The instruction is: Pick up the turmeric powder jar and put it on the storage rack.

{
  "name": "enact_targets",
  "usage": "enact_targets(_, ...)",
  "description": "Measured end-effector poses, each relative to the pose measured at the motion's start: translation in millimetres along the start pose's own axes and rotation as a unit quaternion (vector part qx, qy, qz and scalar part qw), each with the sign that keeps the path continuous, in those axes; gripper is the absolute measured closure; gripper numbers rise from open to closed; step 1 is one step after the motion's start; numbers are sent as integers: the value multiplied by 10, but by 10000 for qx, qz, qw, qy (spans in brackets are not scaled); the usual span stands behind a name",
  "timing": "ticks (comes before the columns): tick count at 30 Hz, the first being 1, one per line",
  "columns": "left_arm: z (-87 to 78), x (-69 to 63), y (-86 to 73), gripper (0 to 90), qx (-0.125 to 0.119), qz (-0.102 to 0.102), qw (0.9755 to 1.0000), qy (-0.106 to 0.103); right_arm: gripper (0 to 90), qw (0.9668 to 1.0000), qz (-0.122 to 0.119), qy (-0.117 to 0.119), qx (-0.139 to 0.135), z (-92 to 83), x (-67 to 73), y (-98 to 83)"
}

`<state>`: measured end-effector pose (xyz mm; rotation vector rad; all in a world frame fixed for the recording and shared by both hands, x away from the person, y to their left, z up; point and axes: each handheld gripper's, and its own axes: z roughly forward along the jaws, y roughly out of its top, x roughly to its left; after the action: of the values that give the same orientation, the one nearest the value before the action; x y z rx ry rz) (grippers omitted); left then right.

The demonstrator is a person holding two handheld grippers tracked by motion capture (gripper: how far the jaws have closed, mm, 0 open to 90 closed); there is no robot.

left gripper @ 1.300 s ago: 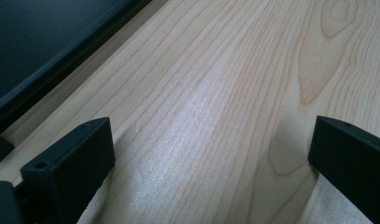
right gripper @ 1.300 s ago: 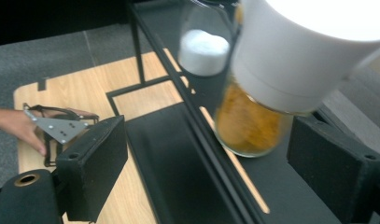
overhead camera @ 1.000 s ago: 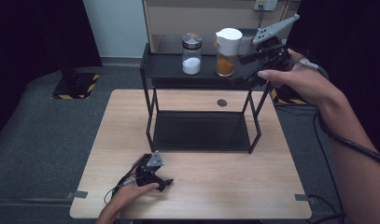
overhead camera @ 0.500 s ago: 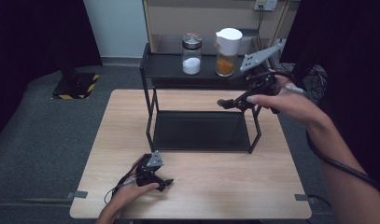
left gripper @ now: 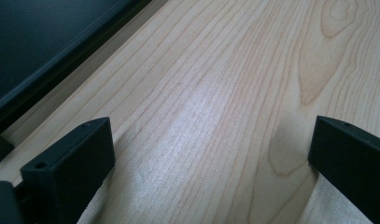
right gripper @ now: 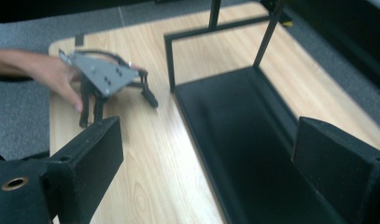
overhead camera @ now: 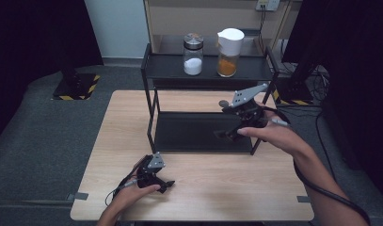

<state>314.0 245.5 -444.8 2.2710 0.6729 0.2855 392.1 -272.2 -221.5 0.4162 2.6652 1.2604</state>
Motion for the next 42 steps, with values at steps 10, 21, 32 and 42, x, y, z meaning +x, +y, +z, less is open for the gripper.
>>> enact_targets(10,0,0,-1,0,-2,0,10000,0,103,9993,276,108,238,403,108,-536)
enact_targets(21,1,0,-1,0,-4,2,10000,-1,81,9974,673,72,235,675,236,-1251)
enact_targets(32,1,0,-2,0,-5,1,10000,0,74,9964,763,-5,382,755,392,-1670)
enact_targets(42,1,2,1,0,9,6,10000,-6,79,9948,879,-322,393,674,461,-1979)
